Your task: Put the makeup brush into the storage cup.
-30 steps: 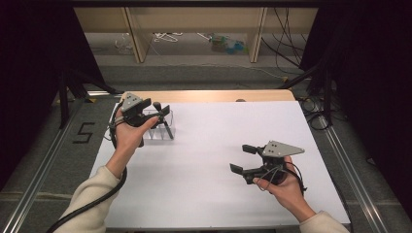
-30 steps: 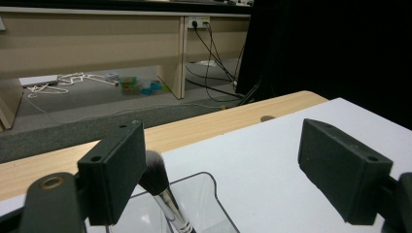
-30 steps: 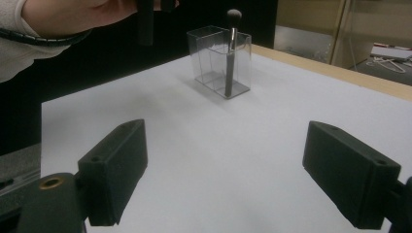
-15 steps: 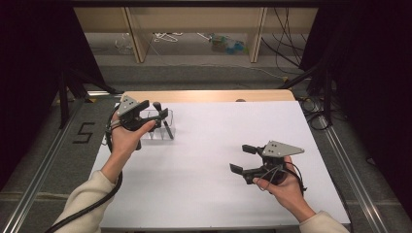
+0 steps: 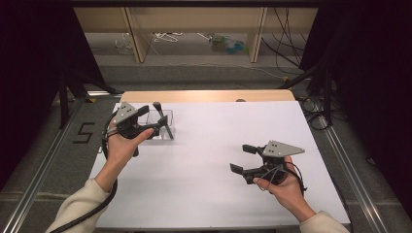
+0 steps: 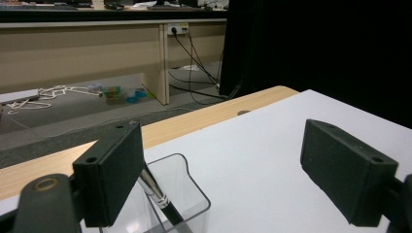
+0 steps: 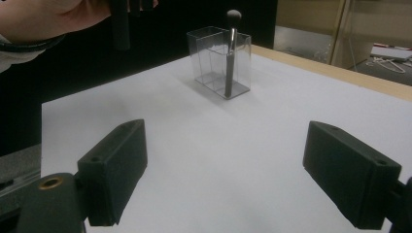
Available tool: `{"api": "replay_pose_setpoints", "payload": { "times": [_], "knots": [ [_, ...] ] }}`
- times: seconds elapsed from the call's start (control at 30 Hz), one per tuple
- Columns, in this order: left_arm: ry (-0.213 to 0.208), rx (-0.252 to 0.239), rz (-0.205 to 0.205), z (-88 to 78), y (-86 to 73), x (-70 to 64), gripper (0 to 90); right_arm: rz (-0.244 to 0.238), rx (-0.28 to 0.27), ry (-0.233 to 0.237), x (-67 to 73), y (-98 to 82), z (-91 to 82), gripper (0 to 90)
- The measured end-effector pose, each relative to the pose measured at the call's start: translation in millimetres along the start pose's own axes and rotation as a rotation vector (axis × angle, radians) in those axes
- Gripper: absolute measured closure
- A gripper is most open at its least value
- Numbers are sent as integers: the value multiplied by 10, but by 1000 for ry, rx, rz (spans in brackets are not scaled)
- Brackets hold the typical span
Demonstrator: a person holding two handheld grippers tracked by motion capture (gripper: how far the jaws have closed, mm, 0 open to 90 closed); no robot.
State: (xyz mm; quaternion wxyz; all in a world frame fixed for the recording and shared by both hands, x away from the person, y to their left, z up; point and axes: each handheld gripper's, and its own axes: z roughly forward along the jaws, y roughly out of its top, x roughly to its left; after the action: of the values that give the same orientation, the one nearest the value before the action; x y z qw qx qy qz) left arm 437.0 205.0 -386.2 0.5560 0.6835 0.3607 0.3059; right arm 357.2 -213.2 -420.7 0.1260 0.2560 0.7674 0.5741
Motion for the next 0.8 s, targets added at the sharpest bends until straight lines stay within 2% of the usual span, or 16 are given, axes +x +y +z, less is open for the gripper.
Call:
{"api": "replay_pose_setpoints", "payload": {
  "times": [0.07,0.13,0.17,0.2,0.23,0.33,0.37,0.4,0.43,0.67,0.7,0.73,0.8],
  "knots": [
    [-40,7,-73,-30,-23,-64,157,4,6,6,3,2,-5,169],
    [-50,9,-79,-58,-32,-82,157,8,5,1,8,3,-5,169],
    [-50,6,206,-65,31,107,157,19,12,6,15,4,-7,169],
    [-63,8,88,-84,-8,22,157,22,13,11,15,3,-7,169],
    [-53,10,66,-111,-16,-2,157,23,12,11,15,3,-8,169],
    [-65,1,63,-162,-23,-36,158,21,12,10,11,4,-12,169],
    [-103,-8,202,-159,17,44,157,24,11,11,12,3,-9,169],
    [-105,-16,222,-172,20,45,157,23,11,12,12,2,-7,169],
    [-93,-25,-14,-198,-45,-131,158,23,11,13,13,2,-6,169],
    [-119,-38,-4,-295,-61,-254,158,19,13,6,12,5,-11,169],
    [-124,-41,-21,-312,-68,-280,158,18,11,2,12,5,-11,169],
    [-125,-43,-2,-322,-69,-274,158,21,11,5,11,6,-13,169],
    [-131,-48,-18,-351,-86,-300,158,26,14,6,10,10,-20,169]
  ]
}}
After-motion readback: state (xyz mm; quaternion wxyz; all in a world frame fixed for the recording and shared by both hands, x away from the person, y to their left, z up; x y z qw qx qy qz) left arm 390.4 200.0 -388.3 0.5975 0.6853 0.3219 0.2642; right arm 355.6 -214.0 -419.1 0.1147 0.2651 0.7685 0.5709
